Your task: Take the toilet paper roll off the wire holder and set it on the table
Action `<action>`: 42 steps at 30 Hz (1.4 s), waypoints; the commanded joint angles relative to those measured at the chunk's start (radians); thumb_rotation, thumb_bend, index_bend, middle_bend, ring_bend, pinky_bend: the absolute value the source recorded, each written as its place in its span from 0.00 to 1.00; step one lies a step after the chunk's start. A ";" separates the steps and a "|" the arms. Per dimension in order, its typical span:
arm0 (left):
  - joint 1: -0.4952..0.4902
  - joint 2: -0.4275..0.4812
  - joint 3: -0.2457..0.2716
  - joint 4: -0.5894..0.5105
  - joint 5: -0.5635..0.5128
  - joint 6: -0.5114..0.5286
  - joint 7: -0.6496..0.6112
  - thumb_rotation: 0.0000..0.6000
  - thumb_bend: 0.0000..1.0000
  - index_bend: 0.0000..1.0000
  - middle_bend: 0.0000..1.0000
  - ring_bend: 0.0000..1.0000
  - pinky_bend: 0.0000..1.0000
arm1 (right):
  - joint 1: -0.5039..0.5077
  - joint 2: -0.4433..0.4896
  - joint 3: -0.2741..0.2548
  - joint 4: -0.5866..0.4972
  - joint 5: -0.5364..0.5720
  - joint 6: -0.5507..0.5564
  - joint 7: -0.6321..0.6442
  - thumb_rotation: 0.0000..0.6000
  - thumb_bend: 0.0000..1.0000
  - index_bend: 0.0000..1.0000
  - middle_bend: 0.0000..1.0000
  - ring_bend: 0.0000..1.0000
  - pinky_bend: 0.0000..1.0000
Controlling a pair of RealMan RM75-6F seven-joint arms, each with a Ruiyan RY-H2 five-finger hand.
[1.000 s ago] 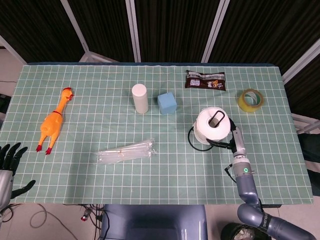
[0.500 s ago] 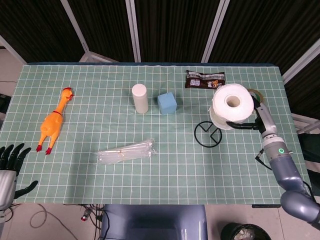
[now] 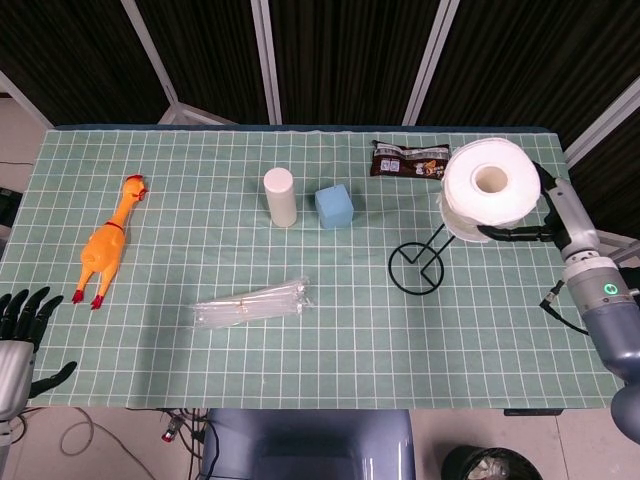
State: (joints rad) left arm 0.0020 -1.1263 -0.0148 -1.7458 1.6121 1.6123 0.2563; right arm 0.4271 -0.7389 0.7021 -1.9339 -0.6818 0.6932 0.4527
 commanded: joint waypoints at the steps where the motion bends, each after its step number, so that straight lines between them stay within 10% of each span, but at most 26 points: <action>1: 0.000 -0.001 0.001 -0.001 0.000 0.000 0.003 1.00 0.04 0.14 0.04 0.00 0.00 | -0.065 0.043 0.011 0.013 -0.073 -0.001 0.079 1.00 0.00 0.38 0.32 0.07 0.00; 15: 0.000 -0.004 0.001 -0.001 0.002 0.001 0.007 1.00 0.04 0.14 0.04 0.00 0.00 | -0.221 0.085 -0.042 0.069 -0.374 -0.048 0.335 1.00 0.00 0.38 0.32 0.07 0.00; 42: -0.002 -0.002 -0.002 0.002 -0.003 -0.003 -0.002 1.00 0.05 0.14 0.04 0.00 0.00 | -0.248 -0.438 -0.466 0.257 -0.767 0.236 0.421 1.00 0.00 0.38 0.31 0.07 0.00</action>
State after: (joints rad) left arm 0.0000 -1.1288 -0.0168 -1.7436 1.6099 1.6102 0.2543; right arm 0.1732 -1.1407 0.2665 -1.6839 -1.4347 0.9123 0.9033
